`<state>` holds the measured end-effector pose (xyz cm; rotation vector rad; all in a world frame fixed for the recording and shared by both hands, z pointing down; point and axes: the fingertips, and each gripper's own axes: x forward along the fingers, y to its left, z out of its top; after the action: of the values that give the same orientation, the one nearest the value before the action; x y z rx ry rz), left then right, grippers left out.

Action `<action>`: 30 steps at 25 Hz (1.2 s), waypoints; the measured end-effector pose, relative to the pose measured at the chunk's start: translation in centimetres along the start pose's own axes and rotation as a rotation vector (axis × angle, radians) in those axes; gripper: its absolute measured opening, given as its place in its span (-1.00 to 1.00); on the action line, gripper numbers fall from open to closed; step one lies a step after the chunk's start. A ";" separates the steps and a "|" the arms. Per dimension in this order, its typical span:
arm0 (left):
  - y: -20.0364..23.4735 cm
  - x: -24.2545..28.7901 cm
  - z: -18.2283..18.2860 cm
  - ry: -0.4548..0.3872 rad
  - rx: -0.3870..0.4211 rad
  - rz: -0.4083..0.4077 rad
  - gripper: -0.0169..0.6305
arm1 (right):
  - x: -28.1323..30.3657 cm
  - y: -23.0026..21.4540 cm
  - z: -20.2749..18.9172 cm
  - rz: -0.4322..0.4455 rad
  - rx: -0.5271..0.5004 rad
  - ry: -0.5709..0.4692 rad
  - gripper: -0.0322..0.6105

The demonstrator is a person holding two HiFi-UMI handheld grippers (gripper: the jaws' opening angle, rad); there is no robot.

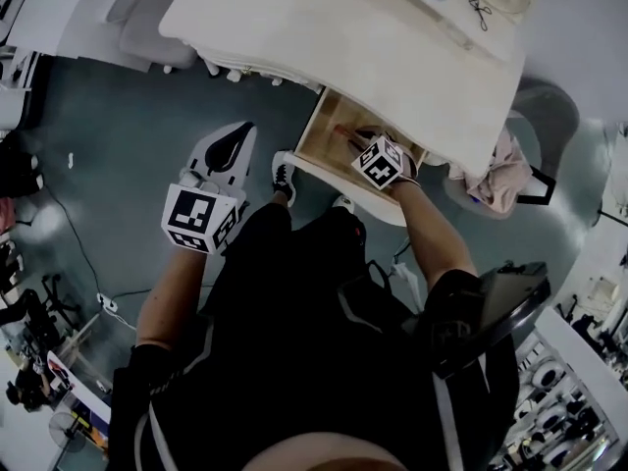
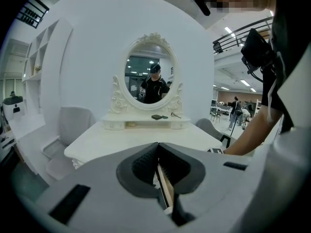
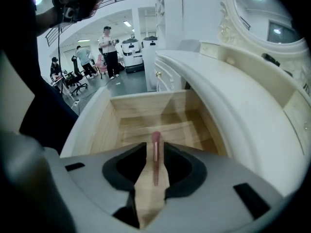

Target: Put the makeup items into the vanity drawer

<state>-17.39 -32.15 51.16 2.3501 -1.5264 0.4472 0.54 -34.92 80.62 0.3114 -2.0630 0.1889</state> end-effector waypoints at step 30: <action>-6.6 9.3 15.6 -0.171 0.130 -0.485 -0.93 | -32.2 -6.2 10.1 -0.568 0.478 -0.464 -0.79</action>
<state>-6.32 -43.69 40.38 2.8029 -0.9521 0.2364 9.01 -38.98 47.65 1.3168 -2.2603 0.2767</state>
